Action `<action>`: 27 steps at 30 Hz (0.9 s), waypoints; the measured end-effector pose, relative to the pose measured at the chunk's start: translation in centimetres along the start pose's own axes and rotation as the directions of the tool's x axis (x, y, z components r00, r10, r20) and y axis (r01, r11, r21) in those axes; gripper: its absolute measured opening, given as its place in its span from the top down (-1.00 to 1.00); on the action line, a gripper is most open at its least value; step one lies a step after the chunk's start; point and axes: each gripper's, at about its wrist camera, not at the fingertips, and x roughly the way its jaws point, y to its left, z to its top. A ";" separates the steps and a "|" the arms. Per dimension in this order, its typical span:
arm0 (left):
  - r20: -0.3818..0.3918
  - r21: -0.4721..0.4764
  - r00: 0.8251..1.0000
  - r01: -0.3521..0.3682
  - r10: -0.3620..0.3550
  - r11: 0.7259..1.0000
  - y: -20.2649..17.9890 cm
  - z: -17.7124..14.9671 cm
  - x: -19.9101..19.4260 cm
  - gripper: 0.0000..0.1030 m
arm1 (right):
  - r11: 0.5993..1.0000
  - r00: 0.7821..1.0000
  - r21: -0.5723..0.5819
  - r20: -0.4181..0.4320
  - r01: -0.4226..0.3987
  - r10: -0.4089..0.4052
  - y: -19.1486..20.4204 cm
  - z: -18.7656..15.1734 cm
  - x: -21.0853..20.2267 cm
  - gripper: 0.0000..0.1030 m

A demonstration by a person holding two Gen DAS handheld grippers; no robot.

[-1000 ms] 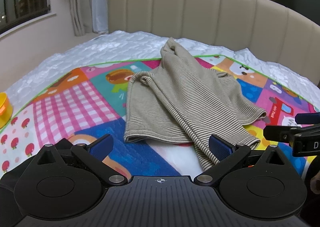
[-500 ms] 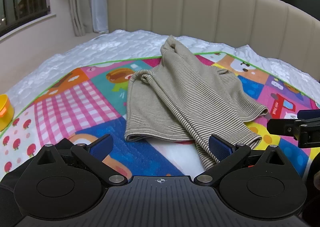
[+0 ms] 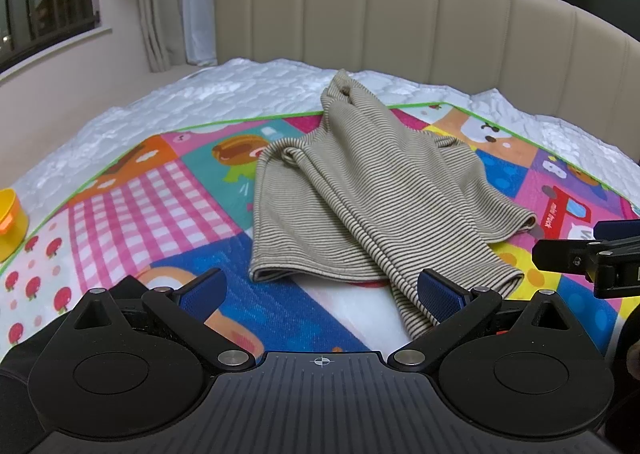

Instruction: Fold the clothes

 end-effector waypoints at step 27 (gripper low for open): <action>0.000 0.005 1.000 -0.002 0.002 1.000 -0.1 0.0 0.0 -1.00 | 1.000 1.000 0.007 -0.004 -0.005 0.005 -0.1 0.1 0.1 -1.00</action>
